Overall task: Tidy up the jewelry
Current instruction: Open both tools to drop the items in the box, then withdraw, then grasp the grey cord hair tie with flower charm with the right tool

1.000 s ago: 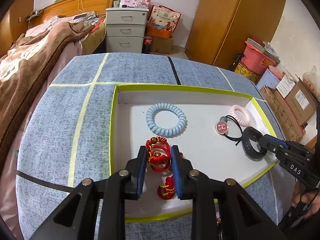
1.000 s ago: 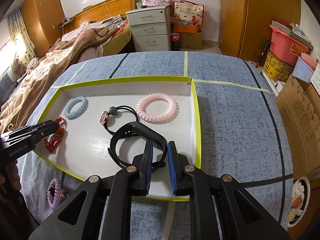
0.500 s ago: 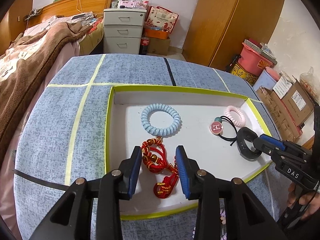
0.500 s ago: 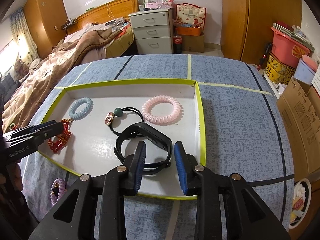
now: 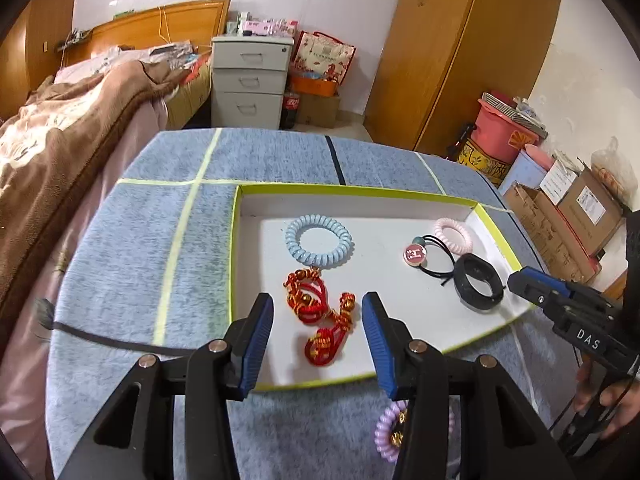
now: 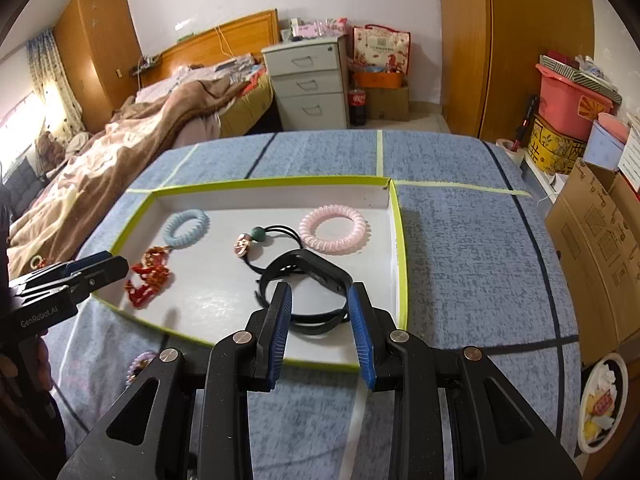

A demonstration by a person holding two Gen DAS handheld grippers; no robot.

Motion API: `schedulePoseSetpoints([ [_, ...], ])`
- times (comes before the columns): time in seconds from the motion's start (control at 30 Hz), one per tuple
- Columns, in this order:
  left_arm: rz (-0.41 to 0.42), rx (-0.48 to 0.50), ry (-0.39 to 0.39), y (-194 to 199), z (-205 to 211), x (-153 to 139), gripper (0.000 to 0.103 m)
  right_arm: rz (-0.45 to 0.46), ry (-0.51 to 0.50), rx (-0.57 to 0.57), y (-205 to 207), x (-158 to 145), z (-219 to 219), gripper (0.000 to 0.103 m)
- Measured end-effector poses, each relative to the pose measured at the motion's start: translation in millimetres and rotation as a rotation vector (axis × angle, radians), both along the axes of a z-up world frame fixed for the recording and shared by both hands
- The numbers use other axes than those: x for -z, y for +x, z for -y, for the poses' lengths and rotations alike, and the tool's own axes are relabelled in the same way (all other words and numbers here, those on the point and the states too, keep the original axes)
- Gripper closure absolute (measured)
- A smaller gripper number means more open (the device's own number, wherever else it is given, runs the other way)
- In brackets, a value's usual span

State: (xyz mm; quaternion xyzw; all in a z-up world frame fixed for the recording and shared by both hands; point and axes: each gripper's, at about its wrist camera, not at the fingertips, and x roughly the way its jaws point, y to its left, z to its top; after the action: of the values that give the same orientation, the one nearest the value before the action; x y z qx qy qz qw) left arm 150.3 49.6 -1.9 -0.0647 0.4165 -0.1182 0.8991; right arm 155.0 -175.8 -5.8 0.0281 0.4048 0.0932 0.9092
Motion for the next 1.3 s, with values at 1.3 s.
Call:
schedulePoseSetpoints([
  [1.3, 0.047, -0.021, -0.017, -108.5, -28.2, 12.3, 0.054, 0.020, 0.081, -0.168, -77.6, 11.6, -56.5, 0.048],
])
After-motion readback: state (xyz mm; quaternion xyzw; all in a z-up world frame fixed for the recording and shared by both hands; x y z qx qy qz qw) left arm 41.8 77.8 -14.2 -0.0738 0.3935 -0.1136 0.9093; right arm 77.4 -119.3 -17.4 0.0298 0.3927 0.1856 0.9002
